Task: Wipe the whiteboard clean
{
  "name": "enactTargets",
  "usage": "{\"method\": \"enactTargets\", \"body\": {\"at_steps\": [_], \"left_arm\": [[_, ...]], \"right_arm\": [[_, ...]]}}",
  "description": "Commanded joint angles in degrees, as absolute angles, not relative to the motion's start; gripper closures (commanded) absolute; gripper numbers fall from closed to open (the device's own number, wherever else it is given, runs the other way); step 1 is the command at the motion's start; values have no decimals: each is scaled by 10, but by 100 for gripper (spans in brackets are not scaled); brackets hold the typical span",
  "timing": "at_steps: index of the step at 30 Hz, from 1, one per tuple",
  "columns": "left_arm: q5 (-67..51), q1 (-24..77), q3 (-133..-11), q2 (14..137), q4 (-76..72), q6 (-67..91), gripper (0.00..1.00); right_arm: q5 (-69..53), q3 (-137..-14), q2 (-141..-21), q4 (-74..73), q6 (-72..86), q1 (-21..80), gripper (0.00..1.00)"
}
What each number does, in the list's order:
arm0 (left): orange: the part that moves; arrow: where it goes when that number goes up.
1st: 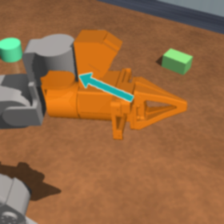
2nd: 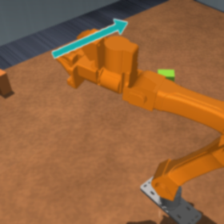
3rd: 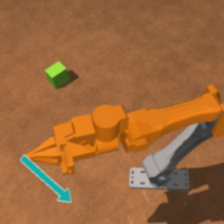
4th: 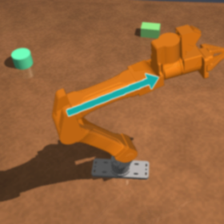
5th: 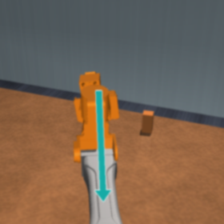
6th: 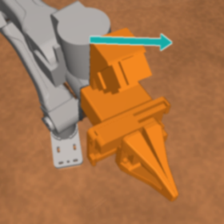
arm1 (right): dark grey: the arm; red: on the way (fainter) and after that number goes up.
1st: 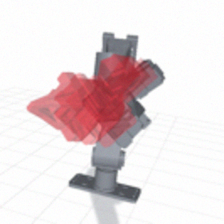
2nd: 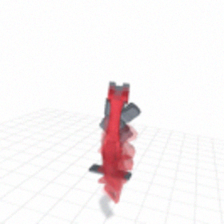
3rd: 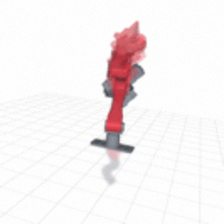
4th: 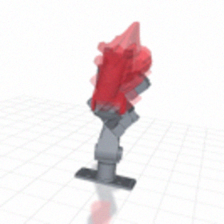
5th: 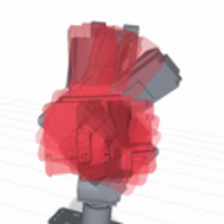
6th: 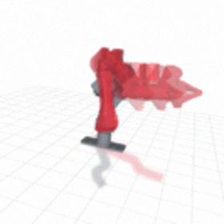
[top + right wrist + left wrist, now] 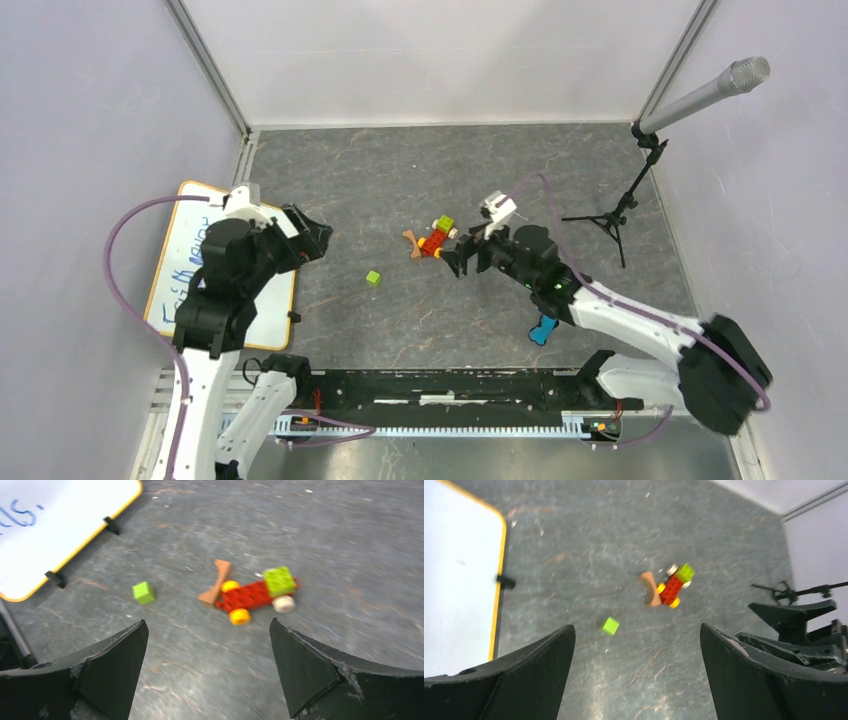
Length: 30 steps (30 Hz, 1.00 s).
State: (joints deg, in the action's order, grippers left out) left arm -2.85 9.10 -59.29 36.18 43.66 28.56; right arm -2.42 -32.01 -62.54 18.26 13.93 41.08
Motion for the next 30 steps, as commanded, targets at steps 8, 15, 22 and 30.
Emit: {"method": "enactTargets", "body": {"at_steps": [8, 15, 22, 30], "left_arm": [[14, 89, -537, 462, 531, 399, 0], [174, 151, -504, 505, 513, 573, 4], [306, 165, -544, 651, 539, 742, 10], [393, 139, -589, 775, 520, 811, 22]], "right_arm": [[8, -410, -777, 403, 119, 461, 3], [101, -293, -706, 408, 49, 461, 3], [120, -243, -671, 418, -19, 461, 3], [93, -213, -655, 460, -38, 461, 3]]}}
